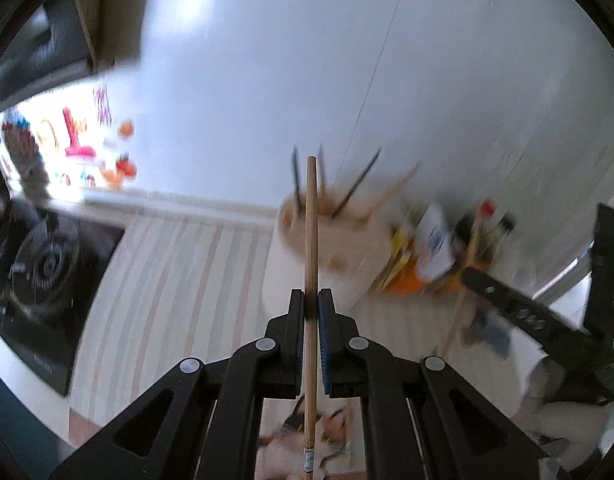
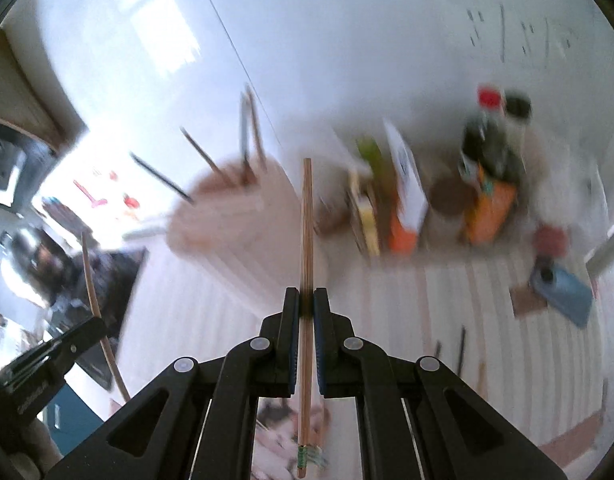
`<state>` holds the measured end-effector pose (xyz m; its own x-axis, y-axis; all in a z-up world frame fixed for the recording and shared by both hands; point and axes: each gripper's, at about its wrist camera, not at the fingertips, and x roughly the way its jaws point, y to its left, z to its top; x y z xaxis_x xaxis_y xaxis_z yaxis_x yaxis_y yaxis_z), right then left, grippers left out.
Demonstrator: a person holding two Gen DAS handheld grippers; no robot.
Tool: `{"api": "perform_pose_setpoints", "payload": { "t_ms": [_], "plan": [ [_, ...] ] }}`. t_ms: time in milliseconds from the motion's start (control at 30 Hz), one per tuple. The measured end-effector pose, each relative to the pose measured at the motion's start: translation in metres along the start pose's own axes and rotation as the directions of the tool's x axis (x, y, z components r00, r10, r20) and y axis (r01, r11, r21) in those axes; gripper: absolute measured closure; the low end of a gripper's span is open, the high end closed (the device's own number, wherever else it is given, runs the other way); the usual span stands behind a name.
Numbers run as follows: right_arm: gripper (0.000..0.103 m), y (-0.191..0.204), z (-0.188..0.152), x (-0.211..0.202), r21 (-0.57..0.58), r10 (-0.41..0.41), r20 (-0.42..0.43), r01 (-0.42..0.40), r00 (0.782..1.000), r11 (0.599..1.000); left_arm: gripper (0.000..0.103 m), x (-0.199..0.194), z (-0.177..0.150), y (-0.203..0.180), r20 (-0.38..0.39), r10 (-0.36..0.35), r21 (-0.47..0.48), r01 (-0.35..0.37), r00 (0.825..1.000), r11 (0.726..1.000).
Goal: Organize utensils
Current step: 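Lift both held chopsticks and carry them up toward the cream holder, then lower both chopsticks into the holder and open both tools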
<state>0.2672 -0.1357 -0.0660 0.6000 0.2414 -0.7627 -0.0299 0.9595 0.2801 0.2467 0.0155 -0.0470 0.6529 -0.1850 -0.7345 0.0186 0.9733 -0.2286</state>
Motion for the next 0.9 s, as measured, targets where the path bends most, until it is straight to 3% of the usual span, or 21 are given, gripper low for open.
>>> {"api": "perform_pose_setpoints", "payload": {
  "t_ms": [200,400,567,900],
  "plan": [
    [0.096,0.024,0.066,-0.014,0.002,0.042,0.152,-0.043,0.987,0.999,0.099,-0.017,0.065,-0.015,0.156,-0.021,0.008,0.020,0.987,1.000],
    [0.096,0.028,0.121,0.001,0.029,0.022,0.266,-0.030,0.964,0.999,0.099,0.004,0.114,-0.019,0.263,-0.007,0.008,0.005,0.965,1.000],
    [0.096,0.028,0.150,0.027,0.036,0.012,0.331,-0.025,0.944,0.999,0.099,0.043,0.136,-0.017,0.276,0.017,0.012,-0.021,0.961,1.000],
    [0.096,0.033,0.156,0.073,-0.024,-0.012,0.435,0.024,0.900,0.999,0.099,0.114,0.142,-0.001,0.273,0.030,-0.015,-0.027,0.961,1.000]
  ]
}}
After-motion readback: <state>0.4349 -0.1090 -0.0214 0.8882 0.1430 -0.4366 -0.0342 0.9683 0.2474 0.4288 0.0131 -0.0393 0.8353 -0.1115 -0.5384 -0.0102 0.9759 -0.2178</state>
